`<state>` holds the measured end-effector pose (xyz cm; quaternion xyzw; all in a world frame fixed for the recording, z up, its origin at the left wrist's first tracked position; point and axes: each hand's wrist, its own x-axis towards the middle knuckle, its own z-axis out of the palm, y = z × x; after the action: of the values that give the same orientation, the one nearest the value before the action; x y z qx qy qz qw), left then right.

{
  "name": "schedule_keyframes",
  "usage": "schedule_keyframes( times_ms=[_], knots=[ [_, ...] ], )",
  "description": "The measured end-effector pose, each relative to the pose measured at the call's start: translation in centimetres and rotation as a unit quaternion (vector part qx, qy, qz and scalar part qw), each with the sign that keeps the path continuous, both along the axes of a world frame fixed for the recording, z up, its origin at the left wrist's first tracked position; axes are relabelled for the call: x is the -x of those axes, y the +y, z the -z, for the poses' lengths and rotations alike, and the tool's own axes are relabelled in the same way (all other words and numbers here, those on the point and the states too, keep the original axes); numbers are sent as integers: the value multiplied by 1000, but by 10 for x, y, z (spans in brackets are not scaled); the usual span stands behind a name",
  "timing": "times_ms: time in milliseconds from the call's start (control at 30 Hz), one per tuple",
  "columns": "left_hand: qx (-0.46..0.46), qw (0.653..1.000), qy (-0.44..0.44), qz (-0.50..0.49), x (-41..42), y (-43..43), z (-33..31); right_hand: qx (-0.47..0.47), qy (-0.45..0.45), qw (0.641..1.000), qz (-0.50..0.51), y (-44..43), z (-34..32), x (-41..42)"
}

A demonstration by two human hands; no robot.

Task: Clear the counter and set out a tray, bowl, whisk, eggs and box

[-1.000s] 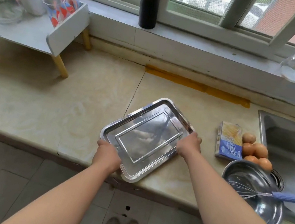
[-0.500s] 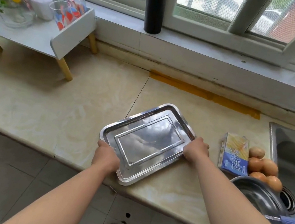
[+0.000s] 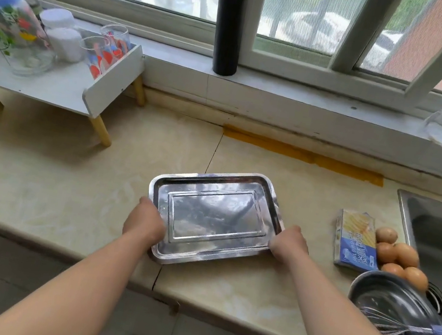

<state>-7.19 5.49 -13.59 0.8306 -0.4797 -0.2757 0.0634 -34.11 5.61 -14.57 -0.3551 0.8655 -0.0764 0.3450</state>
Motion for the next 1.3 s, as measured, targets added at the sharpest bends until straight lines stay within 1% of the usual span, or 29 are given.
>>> schedule_keyframes(
  times_ms=[167,333,567,967,1100,1300],
  knots=[
    [0,1000,5,29,-44,-19,2,0,7,1000,-5,4,-3,-38],
    [2,998,13,69,-88,-35,6,-13,15,1000,20,12,-2,-85],
    [-35,993,-8,112,-129,-54,12,-42,49,997,37,27,1,-136],
    [-49,978,-33,201,-147,-55,19,-105,78,991,37,49,4,-165],
    [-41,976,-35,210,-151,-49,22,-93,82,990,59,54,4,-170],
    [-36,978,-30,203,-151,-42,24,-79,93,990,67,57,3,-175]
  ],
)
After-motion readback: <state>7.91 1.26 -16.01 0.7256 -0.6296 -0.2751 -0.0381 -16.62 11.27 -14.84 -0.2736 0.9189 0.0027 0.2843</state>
